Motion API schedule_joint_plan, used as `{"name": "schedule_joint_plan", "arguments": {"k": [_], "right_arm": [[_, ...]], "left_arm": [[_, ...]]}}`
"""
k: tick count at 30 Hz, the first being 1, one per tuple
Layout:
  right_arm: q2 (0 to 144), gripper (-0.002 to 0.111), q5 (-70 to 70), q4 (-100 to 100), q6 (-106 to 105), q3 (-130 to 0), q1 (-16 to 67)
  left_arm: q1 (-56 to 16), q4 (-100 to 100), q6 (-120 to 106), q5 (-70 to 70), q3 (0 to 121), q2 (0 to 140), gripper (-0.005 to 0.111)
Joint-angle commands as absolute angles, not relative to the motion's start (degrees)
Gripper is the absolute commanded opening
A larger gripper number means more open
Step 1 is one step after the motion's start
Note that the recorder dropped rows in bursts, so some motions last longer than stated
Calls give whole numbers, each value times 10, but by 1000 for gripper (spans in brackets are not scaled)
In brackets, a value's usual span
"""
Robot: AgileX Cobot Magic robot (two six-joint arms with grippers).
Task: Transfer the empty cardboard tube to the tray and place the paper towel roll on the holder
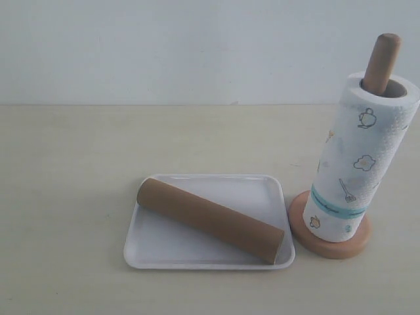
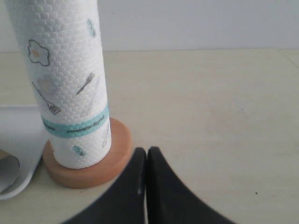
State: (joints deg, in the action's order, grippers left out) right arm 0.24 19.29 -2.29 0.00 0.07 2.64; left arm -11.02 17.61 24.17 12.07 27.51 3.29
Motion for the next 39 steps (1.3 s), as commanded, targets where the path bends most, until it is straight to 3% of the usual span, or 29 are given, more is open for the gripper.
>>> {"name": "schedule_joint_plan", "arguments": {"k": [1,14,24,31,39], "right_arm": [[0,0,192,-24,0,0,23],[0,0,192,-24,0,0,23],[0,0,192,-24,0,0,23],[0,0,192,-24,0,0,23],[0,0,192,-24,0,0,23]], "left_arm": [[-109,83,-13,214,271,32,5],[-107,83,-25,304,255,32,5],[-40,79,83,131,94,32,5],[-38,79,115,79,0,32,5],[-38,76,164,125,0,32,5]]}}
